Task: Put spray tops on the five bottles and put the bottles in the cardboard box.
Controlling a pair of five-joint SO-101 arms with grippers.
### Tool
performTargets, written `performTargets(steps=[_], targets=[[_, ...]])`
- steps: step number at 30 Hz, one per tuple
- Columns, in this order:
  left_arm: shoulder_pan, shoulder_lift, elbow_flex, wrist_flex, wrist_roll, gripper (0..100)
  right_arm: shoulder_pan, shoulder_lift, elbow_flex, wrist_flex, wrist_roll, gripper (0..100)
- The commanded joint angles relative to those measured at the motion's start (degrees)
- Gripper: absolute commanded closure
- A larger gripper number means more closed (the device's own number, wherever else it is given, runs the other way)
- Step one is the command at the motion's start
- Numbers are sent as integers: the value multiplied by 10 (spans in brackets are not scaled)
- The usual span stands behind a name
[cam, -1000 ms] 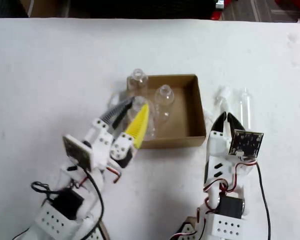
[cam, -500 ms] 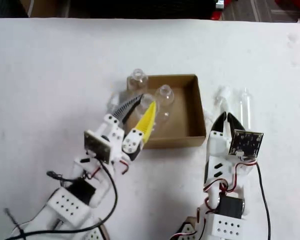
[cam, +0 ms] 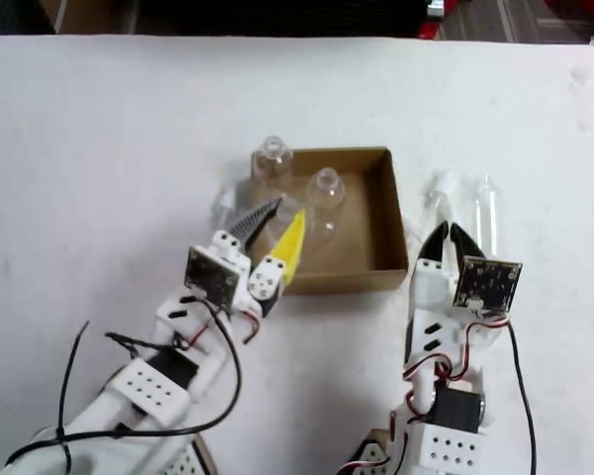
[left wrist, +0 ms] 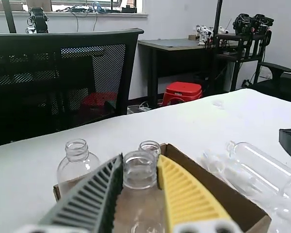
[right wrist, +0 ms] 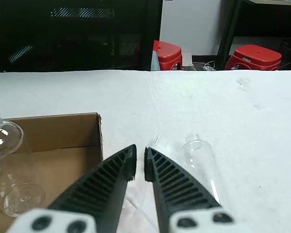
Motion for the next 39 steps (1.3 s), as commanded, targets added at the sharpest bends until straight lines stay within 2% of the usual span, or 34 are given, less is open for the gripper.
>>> performTargets(steps=[1, 10, 39], targets=[[-5, 0, 9, -14, -1, 977, 3, 1, 4, -7, -3, 981], [-4, -1, 49, -15, -1, 976, 3, 1, 4, -7, -3, 981], [-10, -1, 48, -12, 0, 974, 4, 1, 4, -7, -3, 981]])
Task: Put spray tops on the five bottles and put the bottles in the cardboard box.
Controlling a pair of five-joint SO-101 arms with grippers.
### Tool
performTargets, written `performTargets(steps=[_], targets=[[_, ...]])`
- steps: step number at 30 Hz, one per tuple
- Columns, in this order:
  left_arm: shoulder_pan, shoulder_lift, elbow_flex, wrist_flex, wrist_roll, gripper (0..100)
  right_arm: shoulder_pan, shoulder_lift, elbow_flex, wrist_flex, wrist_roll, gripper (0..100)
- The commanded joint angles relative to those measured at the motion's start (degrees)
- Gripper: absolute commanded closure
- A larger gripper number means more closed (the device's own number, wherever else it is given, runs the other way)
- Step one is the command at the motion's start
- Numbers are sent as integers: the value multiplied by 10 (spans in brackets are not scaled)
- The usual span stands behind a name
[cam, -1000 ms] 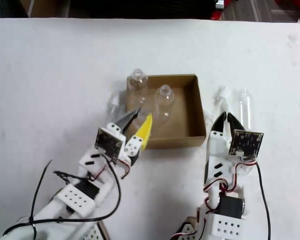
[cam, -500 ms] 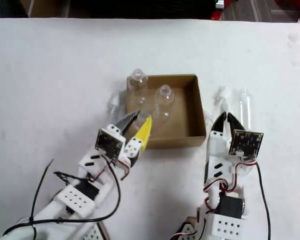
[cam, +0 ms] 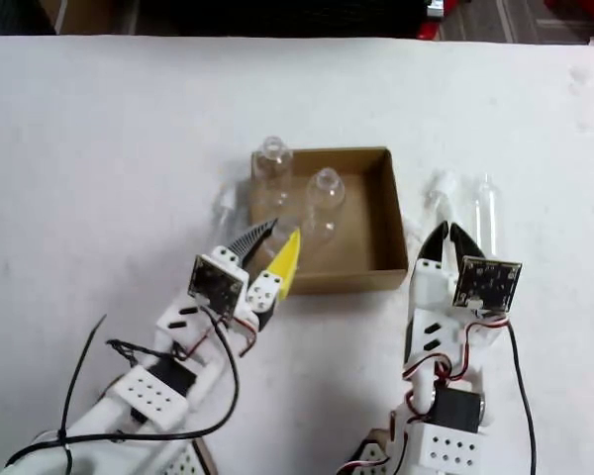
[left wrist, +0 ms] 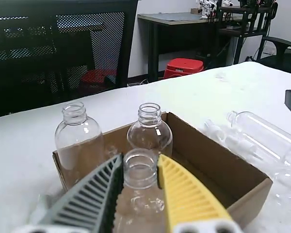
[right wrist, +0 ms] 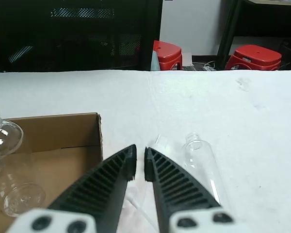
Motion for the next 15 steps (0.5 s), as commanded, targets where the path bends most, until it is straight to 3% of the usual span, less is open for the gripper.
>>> performTargets(steps=[1, 7, 15], targets=[[-10, -2, -5, -11, 0, 963, 4, 1, 4, -7, -3, 981], [-10, -2, -3, -10, 1, 810, 4, 1, 4, -7, -3, 981], [-10, -2, -5, -11, 2, 834, 5, 1, 4, -7, -3, 981]])
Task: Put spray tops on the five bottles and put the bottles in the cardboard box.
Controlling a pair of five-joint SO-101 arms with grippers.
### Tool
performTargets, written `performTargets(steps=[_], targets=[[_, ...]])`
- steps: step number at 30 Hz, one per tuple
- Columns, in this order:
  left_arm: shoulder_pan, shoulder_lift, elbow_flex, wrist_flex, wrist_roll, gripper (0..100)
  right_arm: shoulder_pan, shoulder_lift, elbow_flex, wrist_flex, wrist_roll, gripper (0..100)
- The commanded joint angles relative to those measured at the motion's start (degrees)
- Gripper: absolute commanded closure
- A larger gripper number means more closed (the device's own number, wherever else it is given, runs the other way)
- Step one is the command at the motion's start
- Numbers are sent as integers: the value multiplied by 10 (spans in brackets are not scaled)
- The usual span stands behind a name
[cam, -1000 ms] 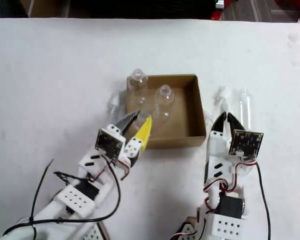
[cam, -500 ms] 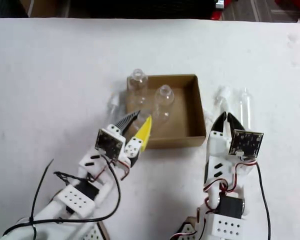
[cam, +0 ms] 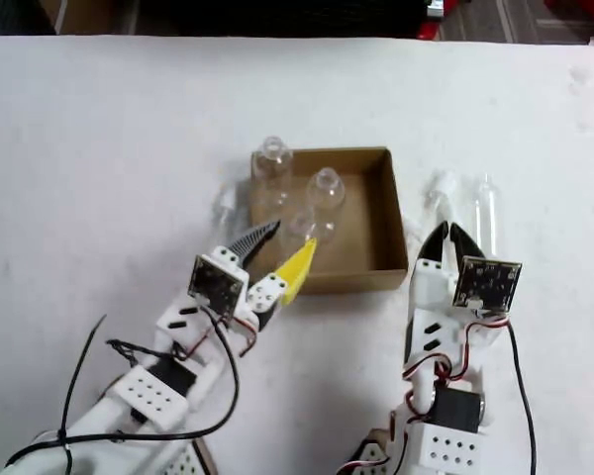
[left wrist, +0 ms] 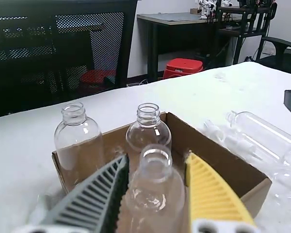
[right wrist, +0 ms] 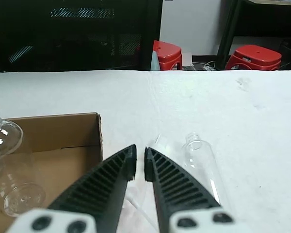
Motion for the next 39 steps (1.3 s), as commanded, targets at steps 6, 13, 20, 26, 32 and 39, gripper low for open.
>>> performTargets(steps=[6, 13, 20, 26, 32, 39], targets=[[-10, -2, -7, -13, 31, 831, 5, 1, 4, -7, -3, 981], [-10, -83, -2, 16, 35, 834, 5, 1, 4, -8, -3, 981], [-11, -340, -7, 272, 77, 831, 4, 1, 4, -9, -3, 981], [-80, -543, -19, 446, 109, 833, 3, 1, 4, -7, -3, 981], [-182, -467, -98, 489, 140, 834, 3, 1, 4, -7, -3, 981], [-270, -462, -102, 495, 144, 831, 4, 1, 4, -7, -3, 981]])
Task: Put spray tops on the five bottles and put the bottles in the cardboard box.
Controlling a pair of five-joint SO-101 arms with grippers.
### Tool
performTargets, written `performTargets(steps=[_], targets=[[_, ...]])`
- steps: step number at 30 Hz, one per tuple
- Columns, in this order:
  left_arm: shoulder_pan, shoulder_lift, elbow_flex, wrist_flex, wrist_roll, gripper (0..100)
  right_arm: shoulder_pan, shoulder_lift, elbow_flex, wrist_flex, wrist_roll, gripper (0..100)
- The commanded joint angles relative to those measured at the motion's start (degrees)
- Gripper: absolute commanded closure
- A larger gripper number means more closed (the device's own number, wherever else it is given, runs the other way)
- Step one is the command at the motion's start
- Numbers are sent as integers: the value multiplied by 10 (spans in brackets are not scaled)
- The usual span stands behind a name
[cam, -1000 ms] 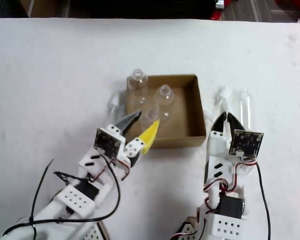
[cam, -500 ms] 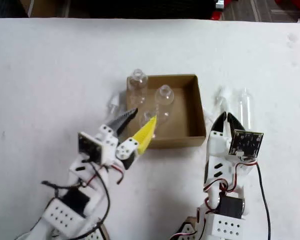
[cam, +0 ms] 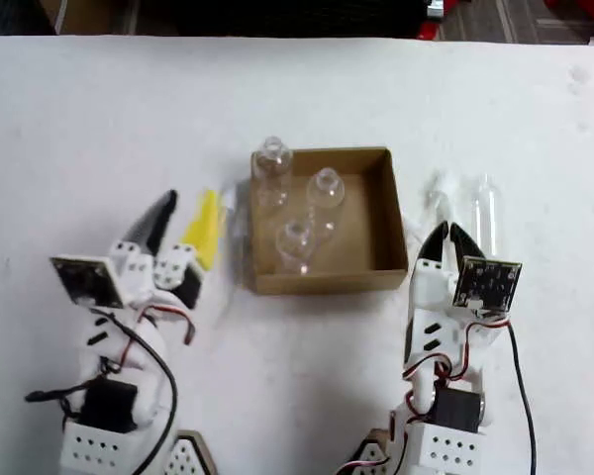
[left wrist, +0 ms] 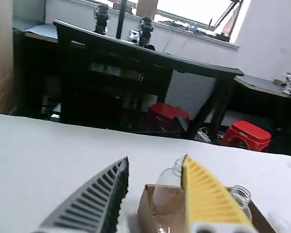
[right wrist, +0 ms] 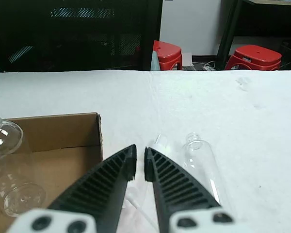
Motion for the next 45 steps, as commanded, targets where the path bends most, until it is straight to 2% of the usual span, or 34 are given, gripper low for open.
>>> performTargets(steps=[1, 8, 12, 18, 22, 26, 30, 35, 39, 45], targets=[[-44, 4, -16, 1, 7, 831, 4, 1, 4, -7, -3, 981], [-51, -46, 82, -102, 6, 832, 5, 1, 4, -7, -3, 981], [-51, -58, 82, -76, 2, 831, 6, 0, 4, -7, -3, 981], [-51, -58, 82, -55, -120, 833, 3, -3, 4, -7, -3, 981], [-51, -58, 82, -47, -129, 834, -4, -4, 2, -9, -2, 979], [-73, -58, 82, -47, -127, 834, -73, -4, -25, 0, 78, 922], [-76, -58, 82, -47, -127, 834, -171, 0, -105, 71, 141, 896], [-76, -58, 82, -47, -127, 834, -235, 2, -220, 152, 141, 896], [-76, -58, 82, -47, -127, 834, -262, 9, -251, 160, 96, 896], [-75, -58, 82, -47, -129, 834, -313, 153, -335, 162, 76, 894]])
